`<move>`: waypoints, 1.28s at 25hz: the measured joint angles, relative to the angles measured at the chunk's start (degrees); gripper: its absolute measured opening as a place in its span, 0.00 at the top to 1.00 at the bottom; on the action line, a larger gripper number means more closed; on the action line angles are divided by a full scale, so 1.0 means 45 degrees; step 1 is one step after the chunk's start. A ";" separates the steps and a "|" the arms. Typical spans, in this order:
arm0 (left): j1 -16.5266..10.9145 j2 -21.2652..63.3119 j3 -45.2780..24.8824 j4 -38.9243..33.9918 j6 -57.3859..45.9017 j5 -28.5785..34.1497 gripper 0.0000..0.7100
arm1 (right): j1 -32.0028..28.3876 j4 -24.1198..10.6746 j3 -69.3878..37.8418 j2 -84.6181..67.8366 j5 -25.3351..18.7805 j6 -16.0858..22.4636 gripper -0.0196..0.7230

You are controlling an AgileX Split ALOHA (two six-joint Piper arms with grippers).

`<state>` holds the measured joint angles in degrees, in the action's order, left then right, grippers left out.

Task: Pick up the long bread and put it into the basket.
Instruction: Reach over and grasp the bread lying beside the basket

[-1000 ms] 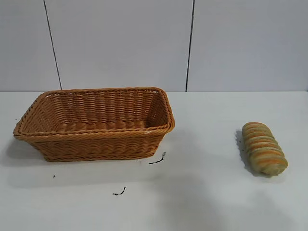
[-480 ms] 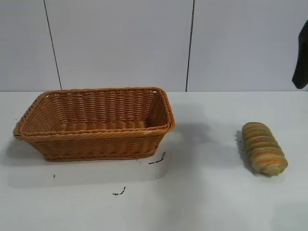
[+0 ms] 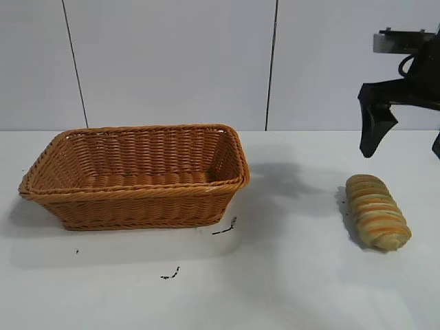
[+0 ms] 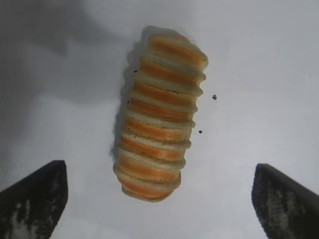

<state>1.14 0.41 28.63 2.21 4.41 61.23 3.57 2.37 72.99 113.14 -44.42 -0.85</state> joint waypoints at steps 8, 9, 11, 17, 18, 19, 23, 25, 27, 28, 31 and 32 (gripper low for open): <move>0.0000 0.0000 0.0000 0.0000 0.0000 0.0000 0.03 | 0.0000 -0.0009 0.0015 0.1280 0.1179 0.0039 0.05; 0.0000 0.0000 0.0000 0.0000 0.0000 0.0000 0.03 | 0.0000 -0.0014 0.0015 0.1356 0.1179 0.0039 0.05; 0.0000 0.0000 0.0000 0.0000 0.0000 0.0000 0.03 | 0.0000 -0.0014 0.0015 0.1466 0.1190 0.0039 0.05; 0.0000 0.0000 0.0000 0.0000 0.0000 0.0000 0.03 | 0.0000 -0.0039 0.0015 0.1674 0.1224 0.0039 0.07; 0.0000 0.0000 0.0000 0.0000 0.0000 0.0000 0.03 | 0.0000 -0.0039 0.0015 0.1674 0.1224 0.0039 0.12; 0.0000 0.0000 0.0000 0.0000 0.0000 0.0000 0.03 | 0.0000 -0.0022 0.0015 0.1674 0.1224 0.0039 0.23; 0.0000 0.0000 0.0000 0.0000 0.0000 0.0000 0.03 | 0.0000 -0.0006 0.0015 0.1674 0.1197 0.0039 0.76; 0.0000 0.0000 0.0000 0.0000 0.0000 0.0000 0.03 | 0.0000 0.0004 0.0015 0.1647 0.1188 0.0039 0.79; 0.0000 0.0000 0.0000 0.0000 0.0000 0.0000 0.03 | 0.0000 -0.0024 0.0015 0.1521 0.1086 -0.0031 0.79; 0.0000 0.0000 0.0000 0.0000 0.0000 0.0000 0.03 | 0.0000 -0.0037 0.0015 0.1353 0.1024 -0.0113 0.79; 0.0000 0.0000 0.0000 0.0000 0.0000 0.0000 0.03 | 0.0000 -0.0193 0.0031 0.0509 0.0709 -0.0254 0.79; 0.0000 0.0000 0.0000 0.0000 0.0000 0.0000 0.03 | 0.0000 -0.0310 0.0156 0.0220 0.0404 -0.0254 0.79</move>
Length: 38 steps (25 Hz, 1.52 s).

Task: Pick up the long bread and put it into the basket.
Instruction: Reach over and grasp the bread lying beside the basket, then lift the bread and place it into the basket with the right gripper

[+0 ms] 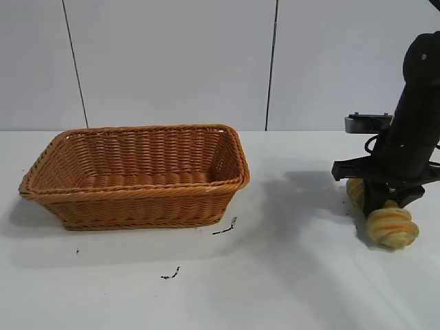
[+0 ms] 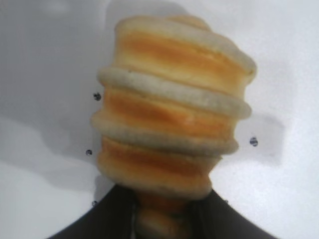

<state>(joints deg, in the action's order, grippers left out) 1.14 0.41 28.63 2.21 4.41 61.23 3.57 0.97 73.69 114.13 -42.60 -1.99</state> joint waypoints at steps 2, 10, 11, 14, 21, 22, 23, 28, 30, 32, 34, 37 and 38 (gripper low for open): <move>0.0000 0.0000 0.0000 0.0000 0.0000 0.0000 0.03 | 0.0000 -0.0216 0.0484 -0.0576 -0.0774 0.0000 0.79; 0.0000 0.0000 0.0000 0.0000 0.0000 0.0000 0.03 | 0.0000 -0.0319 0.4323 -0.0925 -0.3855 0.0000 0.79; 0.0000 0.0000 0.0000 0.0000 0.0000 0.0000 0.03 | 0.0038 -0.0331 0.4721 -0.0891 -0.3945 0.0000 0.79; 0.0000 0.0000 0.0000 0.0000 0.0000 0.0000 0.03 | 0.0355 -0.0351 0.5931 -0.0409 -0.4294 0.0000 0.80; 0.0000 0.0000 0.0000 0.0000 0.0000 0.0000 0.03 | 0.2298 -0.0216 0.9360 0.1502 -0.4820 -0.0287 0.80; 0.0000 0.0000 0.0000 0.0000 0.0000 0.0000 0.03 | 0.2654 -0.0216 0.9919 0.1733 -0.4820 -0.0583 0.80; 0.0000 0.0000 0.0000 0.0000 0.0000 0.0000 0.03 | 0.3016 0.0007 1.0452 0.2002 -0.4798 -0.0980 0.80; 0.0000 0.0000 0.0000 0.0000 0.0000 0.0000 0.03 | 0.4730 0.1020 1.2356 0.3258 -0.4557 -0.3511 0.80; 0.0000 0.0000 0.0000 0.0000 0.0000 0.0000 0.03 | 0.5415 0.1300 1.2638 0.3652 -0.4258 -0.4946 0.80; 0.0000 0.0000 0.0000 0.0000 0.0000 0.0000 0.03 | 0.5972 0.1407 1.2699 0.3988 -0.3868 -0.6536 0.80; 0.0000 0.0000 0.0000 0.0000 0.0000 0.0000 0.03 | 0.6466 0.1485 1.2698 0.4352 -0.3548 -0.8446 0.80; 0.0000 0.0000 0.0000 0.0000 0.0000 0.0000 0.03 | 0.6974 0.1613 1.2702 0.4894 -0.3159 -1.0795 0.80; 0.0000 0.0000 0.0000 0.0000 0.0000 0.0000 0.03 | 0.7100 0.1627 1.2715 0.5108 -0.2979 -1.1333 0.80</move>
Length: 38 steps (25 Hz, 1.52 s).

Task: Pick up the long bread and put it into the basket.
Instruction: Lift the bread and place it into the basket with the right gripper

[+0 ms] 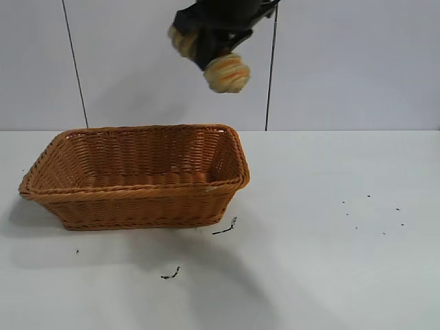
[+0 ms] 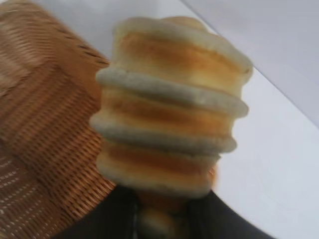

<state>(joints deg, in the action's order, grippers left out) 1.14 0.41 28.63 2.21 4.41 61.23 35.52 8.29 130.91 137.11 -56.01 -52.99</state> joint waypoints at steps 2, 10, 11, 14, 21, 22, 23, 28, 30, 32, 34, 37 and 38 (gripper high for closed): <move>0.0000 0.0000 0.0000 0.0000 0.0000 0.0000 0.03 | 0.0205 0.0046 0.0000 0.0435 0.0415 -0.0508 0.80; 0.0000 0.0000 0.0000 0.0000 0.0000 0.0000 0.03 | 0.0343 0.0140 -0.0013 0.1705 0.0863 -0.0735 0.80; 0.0000 0.0000 0.0000 0.0000 0.0000 0.0000 0.03 | 0.0343 0.0140 -0.0013 0.1705 0.0925 -0.0735 0.80; 0.0000 0.0000 0.0000 0.0000 0.0000 0.0000 0.03 | 0.0343 0.0293 -0.0001 0.1705 0.1024 -0.0614 0.71; 0.0000 0.0000 0.0000 0.0000 0.0000 0.0000 0.03 | 0.0343 0.0333 -0.0001 0.1705 0.1049 0.0462 0.09; 0.0000 0.0000 0.0000 0.0000 0.0000 0.0000 0.03 | 0.0343 0.0333 -0.0001 0.1705 0.1049 0.0592 0.07; 0.0000 0.0000 0.0000 0.0000 0.0000 0.0000 0.03 | 0.0343 0.0333 -0.0001 0.1691 0.1049 0.0686 0.06; 0.0000 0.0000 0.0000 0.0000 0.0000 0.0000 0.03 | 0.0343 0.0448 -0.0001 0.1395 0.0989 0.1401 0.05; 0.0000 0.0000 0.0000 0.0000 0.0000 0.0000 0.03 | 0.0343 0.0626 -0.0001 0.1093 0.0963 0.2238 0.05; 0.0000 0.0000 0.0000 0.0000 0.0000 0.0000 0.03 | 0.0343 0.0645 -0.0001 0.0645 0.0963 0.3756 0.05; 0.0000 0.0000 0.0000 0.0000 0.0000 0.0000 0.03 | 0.0331 0.0618 -0.0001 0.0174 0.0949 0.5334 0.05; 0.0000 0.0000 0.0000 0.0000 0.0000 0.0000 0.03 | 0.0249 0.0617 0.0024 -0.0442 0.0767 0.6933 0.05; 0.0000 0.0000 0.0000 0.0000 0.0000 0.0000 0.03 | 0.0193 0.0638 0.0024 -0.0591 0.0612 0.7168 0.05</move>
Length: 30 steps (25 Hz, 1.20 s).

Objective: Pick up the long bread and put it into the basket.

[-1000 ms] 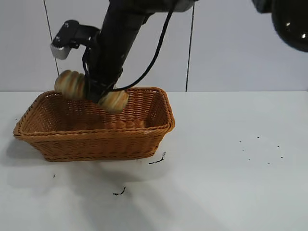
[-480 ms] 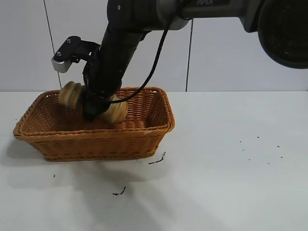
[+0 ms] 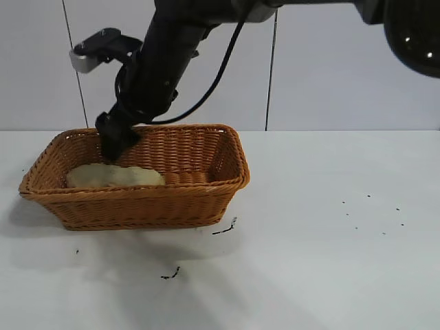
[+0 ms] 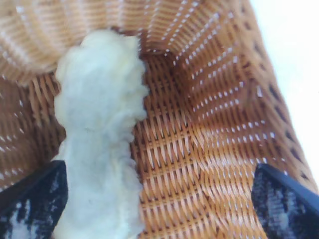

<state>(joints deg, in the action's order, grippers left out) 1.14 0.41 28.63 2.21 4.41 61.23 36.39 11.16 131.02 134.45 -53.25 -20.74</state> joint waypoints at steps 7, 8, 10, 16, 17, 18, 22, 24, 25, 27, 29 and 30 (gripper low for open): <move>0.0000 0.0000 0.0000 0.0000 0.0000 0.0000 0.03 | -0.1433 -0.0056 0.0000 -0.0132 -0.0645 0.0844 0.05; 0.0000 0.0000 0.0000 0.0000 0.0000 0.0000 0.03 | -0.1838 -0.0120 0.0000 -0.0132 -0.0658 0.1022 0.05; 0.0000 0.0000 0.0000 0.0000 0.0000 0.0000 0.03 | -0.2705 -0.0272 0.0000 -0.0132 -0.0703 0.1547 0.05; 0.0000 0.0000 0.0000 0.0000 0.0000 0.0000 0.03 | -0.5447 -0.0668 0.0000 -0.0132 -0.1051 0.2568 0.05; 0.0000 0.0000 0.0000 0.0000 0.0000 0.0000 0.03 | -0.5834 -0.0700 0.0000 -0.0132 -0.1112 0.2566 0.05; 0.0000 0.0000 0.0000 0.0000 0.0000 0.0000 0.03 | -0.6185 -0.0698 0.0000 -0.0132 -0.1237 0.2566 0.05; 0.0000 0.0000 0.0000 0.0000 0.0000 0.0000 0.03 | -0.7267 -0.0698 0.0000 -0.0132 -0.1724 0.2566 0.05; 0.0000 0.0000 0.0000 0.0000 0.0000 0.0000 0.03 | -0.7611 -0.0702 0.0000 -0.0132 -0.2037 0.2576 0.05; 0.0000 0.0000 0.0000 0.0000 0.0000 0.0000 0.03 | -0.7747 -0.0702 0.0000 -0.0132 -0.2198 0.2576 0.05; 0.0000 0.0000 0.0000 0.0000 0.0000 0.0000 0.03 | -0.7843 -0.0790 0.0000 -0.0144 -0.2522 0.2576 0.05; 0.0000 0.0000 0.0000 0.0000 0.0000 0.0000 0.03 | -0.7859 -0.0988 0.0000 -0.0189 -0.2970 0.2607 0.05; 0.0000 0.0000 0.0000 0.0000 0.0000 0.0000 0.03 | -0.7859 -0.1047 0.0000 -0.0244 -0.3151 0.2607 0.05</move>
<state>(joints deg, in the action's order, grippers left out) 1.14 0.41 28.63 2.21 4.41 61.23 1.02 6.45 131.02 133.35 -67.43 -9.00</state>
